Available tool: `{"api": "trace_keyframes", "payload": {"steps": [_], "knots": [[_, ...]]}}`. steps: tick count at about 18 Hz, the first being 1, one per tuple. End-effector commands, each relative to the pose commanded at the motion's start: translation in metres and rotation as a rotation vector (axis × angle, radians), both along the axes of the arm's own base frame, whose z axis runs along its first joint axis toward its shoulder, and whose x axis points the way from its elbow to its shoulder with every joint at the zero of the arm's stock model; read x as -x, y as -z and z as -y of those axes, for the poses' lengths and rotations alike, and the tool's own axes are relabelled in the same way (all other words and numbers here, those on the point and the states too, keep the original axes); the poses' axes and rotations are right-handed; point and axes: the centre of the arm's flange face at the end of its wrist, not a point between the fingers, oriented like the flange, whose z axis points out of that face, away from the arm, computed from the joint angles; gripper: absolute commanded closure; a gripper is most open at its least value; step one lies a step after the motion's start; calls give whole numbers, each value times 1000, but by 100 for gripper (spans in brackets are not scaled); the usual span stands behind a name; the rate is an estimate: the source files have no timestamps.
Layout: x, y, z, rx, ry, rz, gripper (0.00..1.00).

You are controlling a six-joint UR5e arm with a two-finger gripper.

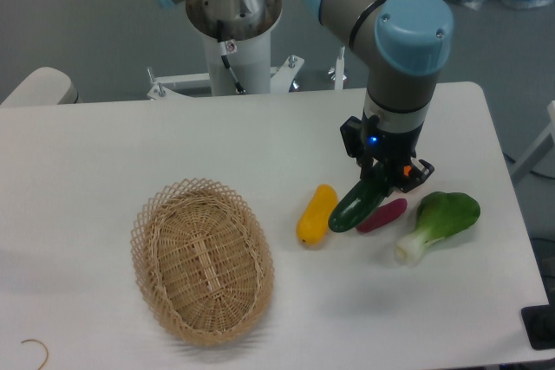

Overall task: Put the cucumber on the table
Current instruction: 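Close the gripper on the green cucumber beside the yellow squash, then lift the cucumber and carry it away from the other vegetables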

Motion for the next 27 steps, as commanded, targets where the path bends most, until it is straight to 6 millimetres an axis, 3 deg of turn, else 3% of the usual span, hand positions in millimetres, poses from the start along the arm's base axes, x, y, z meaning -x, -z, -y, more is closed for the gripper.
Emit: {"api": "trace_keyframes", "payload": {"steps": [12,16,23,27], "knots": [[-1,7,-6,0,-36,9,57],[-16,27,-41,-16,-68,1,57],[-26,76,-99,-89,-174,-52,57],[-20,102,-114,-112,-182,-64,57]]}}
